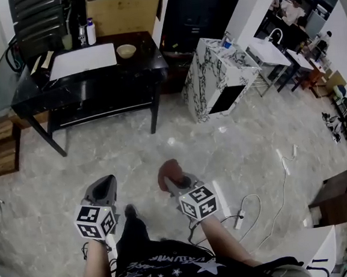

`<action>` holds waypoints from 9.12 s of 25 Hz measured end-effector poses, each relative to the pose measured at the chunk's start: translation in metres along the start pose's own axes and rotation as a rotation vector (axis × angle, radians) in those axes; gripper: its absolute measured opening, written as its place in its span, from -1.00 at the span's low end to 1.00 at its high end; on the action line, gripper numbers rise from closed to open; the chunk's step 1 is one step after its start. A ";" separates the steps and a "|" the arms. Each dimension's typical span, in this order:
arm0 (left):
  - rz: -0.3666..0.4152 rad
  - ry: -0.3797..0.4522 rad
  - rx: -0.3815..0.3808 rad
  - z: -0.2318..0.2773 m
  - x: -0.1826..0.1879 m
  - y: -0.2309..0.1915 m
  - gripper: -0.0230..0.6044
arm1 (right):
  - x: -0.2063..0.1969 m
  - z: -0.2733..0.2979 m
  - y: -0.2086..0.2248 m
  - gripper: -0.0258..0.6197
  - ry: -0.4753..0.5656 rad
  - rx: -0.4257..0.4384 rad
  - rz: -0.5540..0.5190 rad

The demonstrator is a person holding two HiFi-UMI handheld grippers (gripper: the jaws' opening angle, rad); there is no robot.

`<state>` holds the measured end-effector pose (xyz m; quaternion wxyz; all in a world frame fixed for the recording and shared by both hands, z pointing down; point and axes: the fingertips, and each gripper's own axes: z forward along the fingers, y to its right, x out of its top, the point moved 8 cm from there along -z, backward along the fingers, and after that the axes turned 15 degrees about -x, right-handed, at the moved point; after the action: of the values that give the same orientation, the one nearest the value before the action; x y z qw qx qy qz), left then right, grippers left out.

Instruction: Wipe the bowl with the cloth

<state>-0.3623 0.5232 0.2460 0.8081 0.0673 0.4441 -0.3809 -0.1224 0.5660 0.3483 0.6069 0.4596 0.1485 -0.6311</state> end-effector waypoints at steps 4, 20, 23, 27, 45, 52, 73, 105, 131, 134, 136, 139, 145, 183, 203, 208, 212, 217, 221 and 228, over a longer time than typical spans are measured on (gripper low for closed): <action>0.013 -0.006 -0.020 0.017 0.029 -0.055 -0.90 | 0.039 0.051 0.002 -0.76 0.001 -0.028 -0.010; -0.049 -0.015 -0.176 0.073 0.080 -0.190 -0.90 | 0.113 0.155 -0.007 -0.76 0.004 -0.143 -0.001; -0.097 0.006 -0.204 0.084 0.085 -0.202 -0.90 | 0.121 0.166 0.000 -0.76 0.004 -0.156 -0.011; -0.090 -0.014 -0.187 0.101 0.090 -0.218 -0.90 | 0.131 0.187 0.014 -0.76 0.011 -0.171 0.006; -0.095 -0.005 0.024 0.212 0.164 -0.272 -0.90 | 0.223 0.345 0.125 -0.76 0.060 0.058 -0.016; -0.084 -0.005 0.104 0.266 0.180 -0.270 -0.90 | 0.232 0.376 0.186 -0.76 0.056 0.100 0.011; -0.172 0.082 0.095 0.371 0.233 -0.338 -0.89 | 0.278 0.463 0.264 -0.76 0.049 0.135 -0.039; -0.396 -0.145 -0.168 0.499 0.284 -0.523 -0.29 | 0.373 0.596 0.289 -0.76 0.081 -0.133 0.037; -0.511 -0.234 0.055 0.517 0.277 -0.524 -0.85 | 0.390 0.641 0.324 -0.76 0.055 0.078 -0.041; -0.506 -0.246 0.074 0.518 0.277 -0.521 -0.85 | 0.393 0.640 0.326 -0.76 0.060 0.087 -0.052; -0.501 -0.248 0.086 0.518 0.277 -0.519 -0.86 | 0.394 0.638 0.327 -0.76 0.063 0.095 -0.061; -0.493 -0.249 0.101 0.519 0.278 -0.515 -0.86 | 0.394 0.634 0.324 -0.76 0.067 0.124 -0.082; -0.457 -0.241 0.123 0.520 0.285 -0.510 -0.86 | 0.415 0.606 0.299 -0.76 0.129 0.288 -0.133; -0.246 -0.209 0.042 0.522 0.323 -0.471 -0.86 | 0.398 0.632 0.198 -0.77 -0.058 0.071 -1.439; -0.173 -0.182 0.051 0.517 0.325 -0.464 -0.83 | 0.389 0.639 0.192 -0.78 -0.389 0.620 -0.443; -0.172 -0.161 0.049 0.517 0.326 -0.468 -0.83 | 0.397 0.645 0.207 -0.78 -0.351 0.634 -0.227; -0.174 -0.153 0.050 0.520 0.326 -0.475 -0.84 | 0.404 0.644 0.218 -0.78 -0.308 0.571 -0.240; -0.197 -0.169 0.072 0.520 0.321 -0.490 -0.86 | 0.415 0.629 0.240 -0.77 -0.244 0.533 -0.196; -0.260 -0.127 0.104 0.510 0.320 -0.507 -0.86 | 0.426 0.612 0.278 -0.78 -0.171 0.462 -0.088; -0.288 0.062 0.101 0.489 0.354 -0.514 -0.86 | 0.390 0.616 0.299 -0.78 -0.223 0.403 0.138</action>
<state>-0.2719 -0.2519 0.3830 0.7267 0.0551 0.4540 -0.5125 -0.0366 -0.2041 0.4907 0.5573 0.5082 -0.0801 -0.6517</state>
